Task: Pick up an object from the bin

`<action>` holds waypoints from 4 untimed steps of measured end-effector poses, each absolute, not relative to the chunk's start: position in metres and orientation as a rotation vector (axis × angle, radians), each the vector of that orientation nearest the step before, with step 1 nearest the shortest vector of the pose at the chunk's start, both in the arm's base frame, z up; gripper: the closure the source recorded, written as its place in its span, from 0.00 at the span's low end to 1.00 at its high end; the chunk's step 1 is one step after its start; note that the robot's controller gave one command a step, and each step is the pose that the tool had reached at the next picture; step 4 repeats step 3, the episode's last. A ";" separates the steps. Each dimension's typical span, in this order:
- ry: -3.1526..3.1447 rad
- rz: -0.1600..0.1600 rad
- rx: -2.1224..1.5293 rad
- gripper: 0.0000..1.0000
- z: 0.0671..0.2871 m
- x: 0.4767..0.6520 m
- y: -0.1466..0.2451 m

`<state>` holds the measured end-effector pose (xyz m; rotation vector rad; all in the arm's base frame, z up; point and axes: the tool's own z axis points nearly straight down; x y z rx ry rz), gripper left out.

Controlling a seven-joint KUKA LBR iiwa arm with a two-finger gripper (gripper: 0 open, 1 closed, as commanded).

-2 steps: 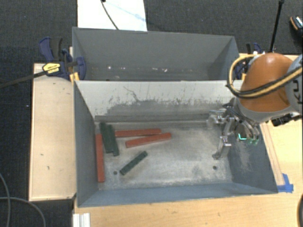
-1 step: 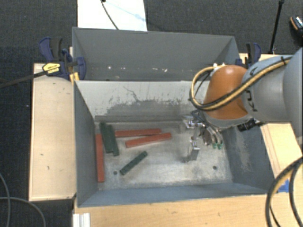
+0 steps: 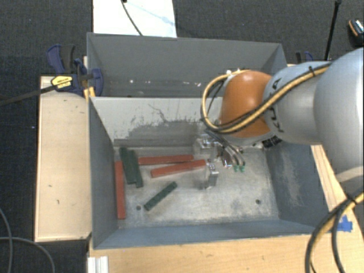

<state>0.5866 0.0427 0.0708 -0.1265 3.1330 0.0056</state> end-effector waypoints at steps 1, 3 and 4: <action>3.134 0.001 -0.124 1.00 0.071 0.586 0.039; 2.938 -0.004 -1.093 1.00 0.264 0.543 0.010; 2.938 -0.004 -1.093 1.00 0.264 0.543 0.010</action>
Offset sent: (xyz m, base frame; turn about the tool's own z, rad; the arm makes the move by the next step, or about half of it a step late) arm 0.0000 0.0000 0.0000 0.0000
